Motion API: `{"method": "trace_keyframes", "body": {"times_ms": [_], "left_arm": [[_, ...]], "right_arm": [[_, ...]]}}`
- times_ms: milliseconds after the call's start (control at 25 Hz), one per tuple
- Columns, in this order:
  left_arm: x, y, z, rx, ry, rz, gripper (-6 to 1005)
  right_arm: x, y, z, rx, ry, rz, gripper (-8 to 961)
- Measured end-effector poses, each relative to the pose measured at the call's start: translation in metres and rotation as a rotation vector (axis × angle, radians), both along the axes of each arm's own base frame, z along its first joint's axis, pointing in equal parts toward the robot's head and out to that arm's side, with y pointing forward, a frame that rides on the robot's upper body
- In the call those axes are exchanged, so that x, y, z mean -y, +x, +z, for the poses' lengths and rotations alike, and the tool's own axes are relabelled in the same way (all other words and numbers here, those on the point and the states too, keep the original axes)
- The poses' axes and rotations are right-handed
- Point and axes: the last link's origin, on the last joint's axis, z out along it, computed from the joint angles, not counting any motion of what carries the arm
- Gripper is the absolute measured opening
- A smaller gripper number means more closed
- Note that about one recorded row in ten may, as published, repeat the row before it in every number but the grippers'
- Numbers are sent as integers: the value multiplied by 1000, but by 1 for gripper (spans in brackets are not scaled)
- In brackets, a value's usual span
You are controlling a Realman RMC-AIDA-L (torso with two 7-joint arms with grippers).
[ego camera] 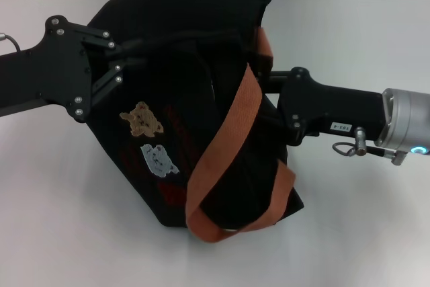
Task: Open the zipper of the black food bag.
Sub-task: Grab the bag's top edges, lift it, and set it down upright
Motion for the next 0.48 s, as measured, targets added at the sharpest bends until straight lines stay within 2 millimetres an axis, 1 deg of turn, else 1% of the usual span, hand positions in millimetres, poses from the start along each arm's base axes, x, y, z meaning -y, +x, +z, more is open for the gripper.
{"method": "trace_keyframes", "body": {"times_ms": [40, 280, 480], "left_arm": [[0, 0, 0, 1, 0, -1, 80], [3, 1, -1, 6, -8, -19, 80], [6, 1, 0, 16, -14, -29, 80]], "right_arm": [[0, 0, -1, 5, -5, 2, 365], [-1, -4, -4, 12, -27, 9, 240], [-1, -5, -5, 17, -31, 14, 106]]}}
